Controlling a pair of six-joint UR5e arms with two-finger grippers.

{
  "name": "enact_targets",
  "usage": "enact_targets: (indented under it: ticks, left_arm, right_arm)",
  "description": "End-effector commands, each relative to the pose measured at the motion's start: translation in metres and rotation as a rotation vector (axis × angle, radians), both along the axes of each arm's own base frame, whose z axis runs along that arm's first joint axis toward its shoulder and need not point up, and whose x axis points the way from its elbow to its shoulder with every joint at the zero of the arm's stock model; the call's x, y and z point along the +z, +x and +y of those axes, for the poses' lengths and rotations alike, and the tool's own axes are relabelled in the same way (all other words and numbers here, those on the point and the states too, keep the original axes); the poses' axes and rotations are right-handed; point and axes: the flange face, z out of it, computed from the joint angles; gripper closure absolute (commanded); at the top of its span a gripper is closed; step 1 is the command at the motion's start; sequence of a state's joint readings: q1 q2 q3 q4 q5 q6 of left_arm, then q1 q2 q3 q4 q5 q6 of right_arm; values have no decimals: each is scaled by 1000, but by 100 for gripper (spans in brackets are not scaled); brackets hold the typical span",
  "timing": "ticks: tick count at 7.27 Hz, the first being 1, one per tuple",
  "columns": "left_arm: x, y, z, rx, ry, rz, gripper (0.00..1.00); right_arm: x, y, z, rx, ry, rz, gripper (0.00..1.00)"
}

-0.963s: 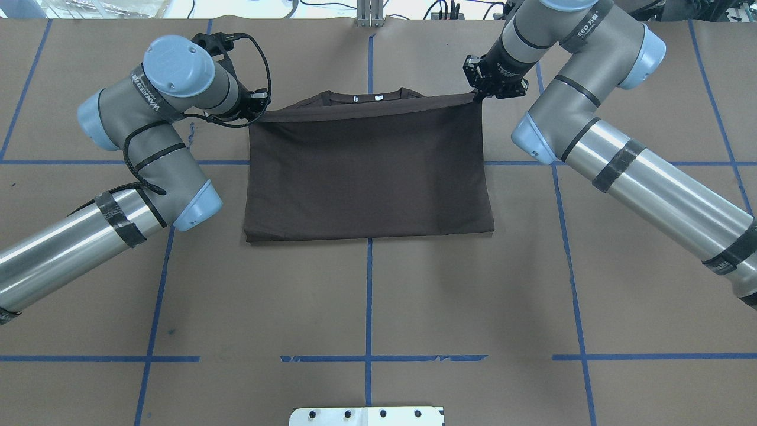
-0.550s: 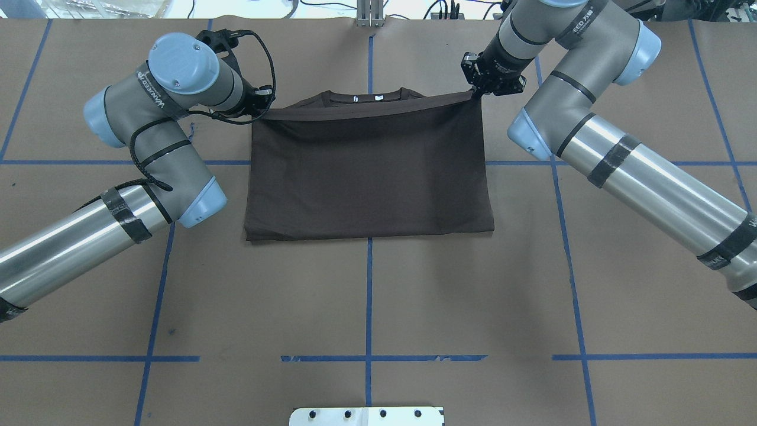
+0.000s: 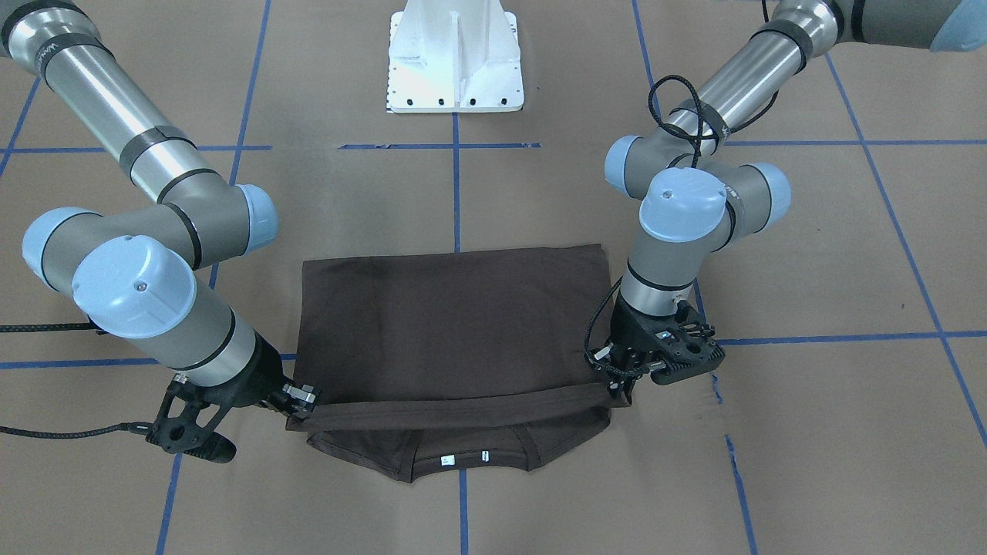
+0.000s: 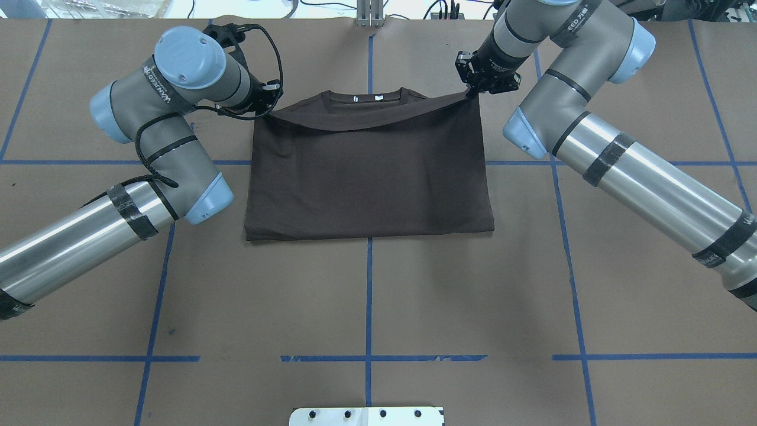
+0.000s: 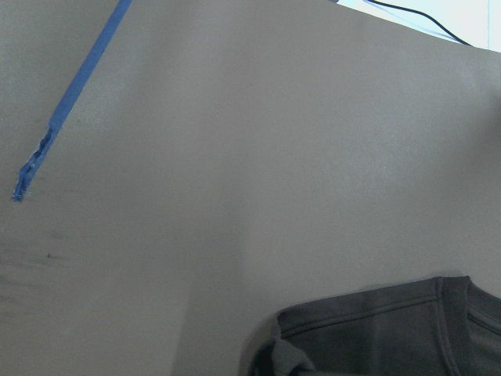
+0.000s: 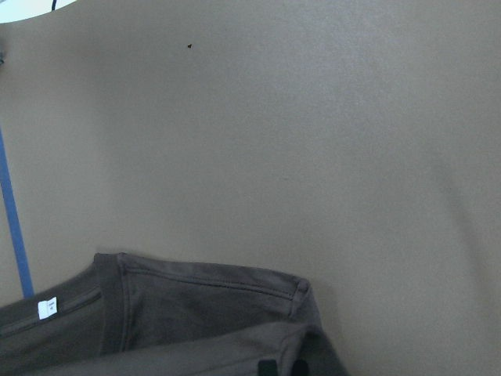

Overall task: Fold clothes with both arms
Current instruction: 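Release the hem at the collar and move the right gripper to the folded edge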

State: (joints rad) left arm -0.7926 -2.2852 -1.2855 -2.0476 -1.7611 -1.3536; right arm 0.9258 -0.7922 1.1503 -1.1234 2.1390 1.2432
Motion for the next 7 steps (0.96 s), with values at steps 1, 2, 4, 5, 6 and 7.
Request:
enact_targets:
  ticks: [1,2,4,5,6,7]
  left_arm:
    - [-10,1,-2,0,8,7,0]
    - [-12,1,-2,4,9,8,0]
    - [-16,-11,-5,18,-1,28,0]
    - [-20,-13,-4,18,4,32,0]
    - [-19,-14,-2,17,1,32,0]
    - [-19,-15,-3,13,1,32,0]
  right_arm:
    - [21,4,6,-47,73,4,0]
    - [20,4,7,-38,65,-1,0]
    - [17,3,48,-60,89,-29,0]
    - [26,-8,77,-54,50,-38,0]
    - [26,-27,118,-44,45,-42,0]
    - [52,-39,162,-47,47,-9,0]
